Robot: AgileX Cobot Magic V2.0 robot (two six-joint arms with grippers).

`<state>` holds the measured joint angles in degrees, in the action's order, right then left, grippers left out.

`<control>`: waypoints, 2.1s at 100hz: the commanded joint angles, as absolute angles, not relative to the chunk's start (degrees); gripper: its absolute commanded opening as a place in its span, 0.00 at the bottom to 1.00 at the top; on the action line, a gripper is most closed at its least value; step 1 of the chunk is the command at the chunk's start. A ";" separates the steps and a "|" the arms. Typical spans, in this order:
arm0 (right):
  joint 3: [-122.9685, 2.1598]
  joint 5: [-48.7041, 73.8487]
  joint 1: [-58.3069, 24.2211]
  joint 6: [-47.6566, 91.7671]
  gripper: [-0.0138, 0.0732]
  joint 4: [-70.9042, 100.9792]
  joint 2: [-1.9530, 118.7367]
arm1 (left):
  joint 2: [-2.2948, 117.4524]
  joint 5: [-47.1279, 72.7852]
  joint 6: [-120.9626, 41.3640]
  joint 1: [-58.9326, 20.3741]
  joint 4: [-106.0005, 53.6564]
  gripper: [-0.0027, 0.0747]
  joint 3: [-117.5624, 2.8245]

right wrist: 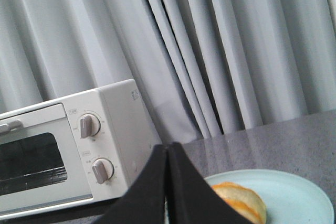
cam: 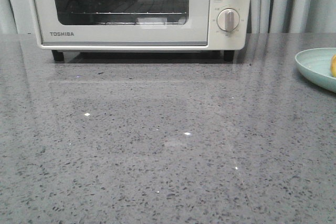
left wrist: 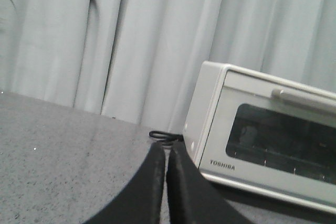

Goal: Put bread in oven

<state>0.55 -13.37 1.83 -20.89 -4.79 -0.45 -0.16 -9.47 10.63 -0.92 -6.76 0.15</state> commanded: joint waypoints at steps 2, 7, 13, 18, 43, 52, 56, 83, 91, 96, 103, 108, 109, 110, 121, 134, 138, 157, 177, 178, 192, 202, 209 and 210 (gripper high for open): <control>-0.03 -17.10 1.55 -21.76 0.07 -4.90 -1.63 | -1.62 -17.55 11.17 -0.81 -9.54 0.01 0.56; -0.03 -16.95 1.55 -22.12 0.07 -4.90 -1.63 | -1.62 -19.27 12.29 -0.81 -9.54 0.01 0.56; -0.16 -16.17 1.55 -26.45 0.08 -4.90 -1.63 | -1.62 -21.56 14.36 -0.81 -9.54 0.01 0.56; -1.02 -13.27 1.55 -28.55 0.08 -4.90 -1.63 | -1.62 -22.00 14.49 -0.81 -9.43 0.01 -0.04; -9.80 2.72 -1.80 -28.87 0.08 -4.90 -1.07 | -0.89 -6.74 14.49 -0.81 -6.08 0.01 -10.02; -13.48 9.07 -3.08 -28.76 0.08 -4.90 0.83 | 0.62 -2.71 14.49 -0.81 -5.93 0.01 -14.71; -15.11 11.22 -3.67 -28.38 0.08 -4.90 2.24 | 1.46 -1.33 14.06 -0.81 -5.85 0.01 -17.17; -27.48 22.46 -7.29 -23.11 0.08 -4.90 13.74 | 10.29 6.48 13.36 -2.48 -5.85 0.01 -29.92; -31.55 25.19 -8.41 -20.98 0.08 -4.90 17.88 | 15.03 9.29 11.85 -5.15 -5.85 0.01 -34.37; -33.78 26.31 -9.12 -19.88 0.08 -4.90 20.34 | 17.91 10.24 10.80 -7.27 -5.85 0.01 -36.77; -36.57 26.53 -10.20 -18.76 0.08 -4.90 23.35 | 22.12 10.20 8.52 -10.84 -5.85 0.01 -39.89; -38.30 26.53 -11.02 -18.67 0.08 -4.90 25.11 | 25.08 10.20 7.31 -13.63 -5.85 0.01 -41.91; -38.55 26.53 -11.14 -18.67 0.08 -4.90 25.56 | 25.51 10.20 7.20 -14.03 -5.85 0.01 -42.48; -39.00 26.65 -11.36 -18.67 0.08 -4.90 25.79 | 26.37 10.20 7.21 -14.84 -5.85 0.01 -42.75; -41.84 26.92 -13.03 -18.67 0.08 -4.90 28.90 | 33.34 9.53 5.77 -20.83 -5.85 0.01 -46.39; -44.87 29.13 -13.96 -17.12 0.08 -4.90 31.75 | 41.49 8.34 3.16 -26.22 -5.85 0.01 -50.20; -45.62 29.54 -13.95 -15.87 0.08 -4.90 32.19 | 44.19 7.93 3.16 -27.09 -5.85 0.01 -51.39; -46.82 29.52 -13.95 -15.61 0.08 -4.90 32.63 | 55.11 6.37 3.16 -27.44 -5.85 0.01 -57.14; -46.82 30.53 -13.95 -15.61 0.08 -4.90 32.63 | 64.52 2.41 3.06 -27.44 -5.85 0.01 -62.17; -46.82 30.53 -13.95 -15.61 0.08 -4.90 32.63 | 65.15 2.33 3.06 -27.44 -5.85 0.01 -62.35; -46.82 30.53 -13.95 -15.61 0.08 -4.90 32.63 | 70.73 2.33 2.93 -27.44 -5.85 0.01 -66.26; -46.82 30.53 -13.95 -15.61 0.08 -4.90 32.63 | 73.80 2.30 2.93 -27.44 -5.69 0.01 -68.88; -46.82 30.53 -13.95 -15.61 0.08 -4.90 32.63 | 75.86 2.19 2.93 -27.44 -5.28 0.01 -70.55; -46.82 30.53 -13.95 -15.61 0.08 -4.90 32.63 | 76.03 2.19 2.93 -27.44 -5.28 0.01 -70.69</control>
